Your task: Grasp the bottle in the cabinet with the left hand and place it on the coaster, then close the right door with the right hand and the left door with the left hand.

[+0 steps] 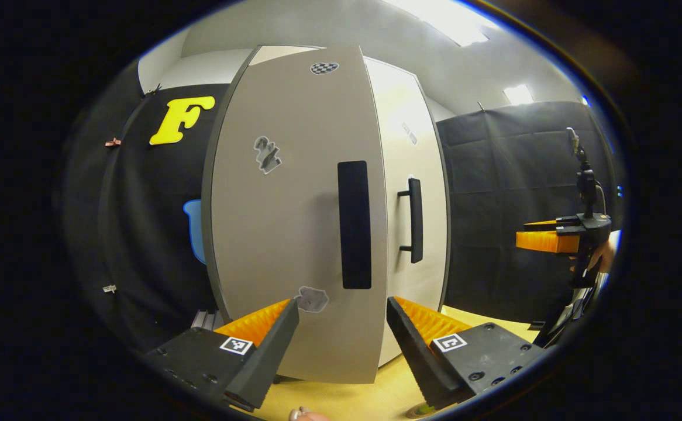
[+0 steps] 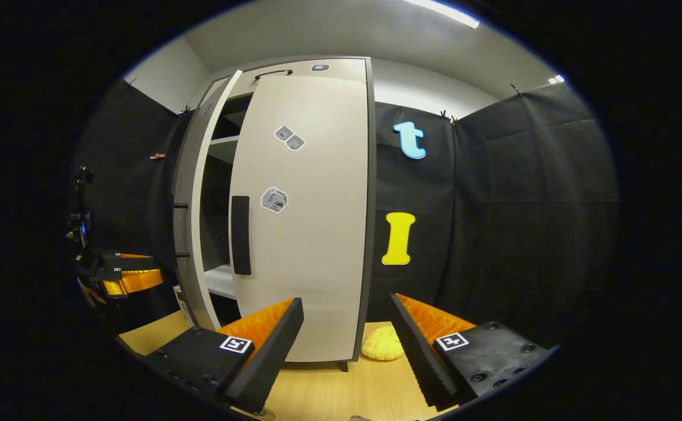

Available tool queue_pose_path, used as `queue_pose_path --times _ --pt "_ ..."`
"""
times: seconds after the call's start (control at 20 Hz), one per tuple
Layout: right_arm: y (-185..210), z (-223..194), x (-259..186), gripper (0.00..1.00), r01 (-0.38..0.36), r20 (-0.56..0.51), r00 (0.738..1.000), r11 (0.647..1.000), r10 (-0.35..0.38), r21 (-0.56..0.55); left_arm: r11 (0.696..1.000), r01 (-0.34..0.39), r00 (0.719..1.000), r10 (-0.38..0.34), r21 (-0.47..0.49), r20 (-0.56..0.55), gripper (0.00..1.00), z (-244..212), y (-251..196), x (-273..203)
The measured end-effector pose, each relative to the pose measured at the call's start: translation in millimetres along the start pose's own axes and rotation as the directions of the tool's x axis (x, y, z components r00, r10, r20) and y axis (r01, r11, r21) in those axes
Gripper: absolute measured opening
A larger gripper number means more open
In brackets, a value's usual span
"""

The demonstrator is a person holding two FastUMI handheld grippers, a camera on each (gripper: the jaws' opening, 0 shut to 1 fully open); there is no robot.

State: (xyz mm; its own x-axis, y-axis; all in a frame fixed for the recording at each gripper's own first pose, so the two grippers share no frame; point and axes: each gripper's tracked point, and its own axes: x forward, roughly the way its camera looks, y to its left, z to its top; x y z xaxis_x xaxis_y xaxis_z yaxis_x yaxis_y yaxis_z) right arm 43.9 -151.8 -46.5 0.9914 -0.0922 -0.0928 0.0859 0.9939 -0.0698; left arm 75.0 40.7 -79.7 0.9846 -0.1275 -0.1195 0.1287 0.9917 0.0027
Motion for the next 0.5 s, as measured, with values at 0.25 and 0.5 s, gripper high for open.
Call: queue_pose_path --times 0.25,0.5 --pt "11.1 8.5 1.5 0.98 -0.034 0.025 0.999 0.999 0.033 0.029 1.0 0.0 1.0 0.0 -0.019 0.008 0.96 0.1 0.6 -0.3" --pt "19.7 4.7 0.6 0.98 -0.057 0.017 0.998 0.998 0.057 0.012 0.999 -0.009 0.999 0.01 -0.04 0.036 0.96 11.1 0.0 -4.6"
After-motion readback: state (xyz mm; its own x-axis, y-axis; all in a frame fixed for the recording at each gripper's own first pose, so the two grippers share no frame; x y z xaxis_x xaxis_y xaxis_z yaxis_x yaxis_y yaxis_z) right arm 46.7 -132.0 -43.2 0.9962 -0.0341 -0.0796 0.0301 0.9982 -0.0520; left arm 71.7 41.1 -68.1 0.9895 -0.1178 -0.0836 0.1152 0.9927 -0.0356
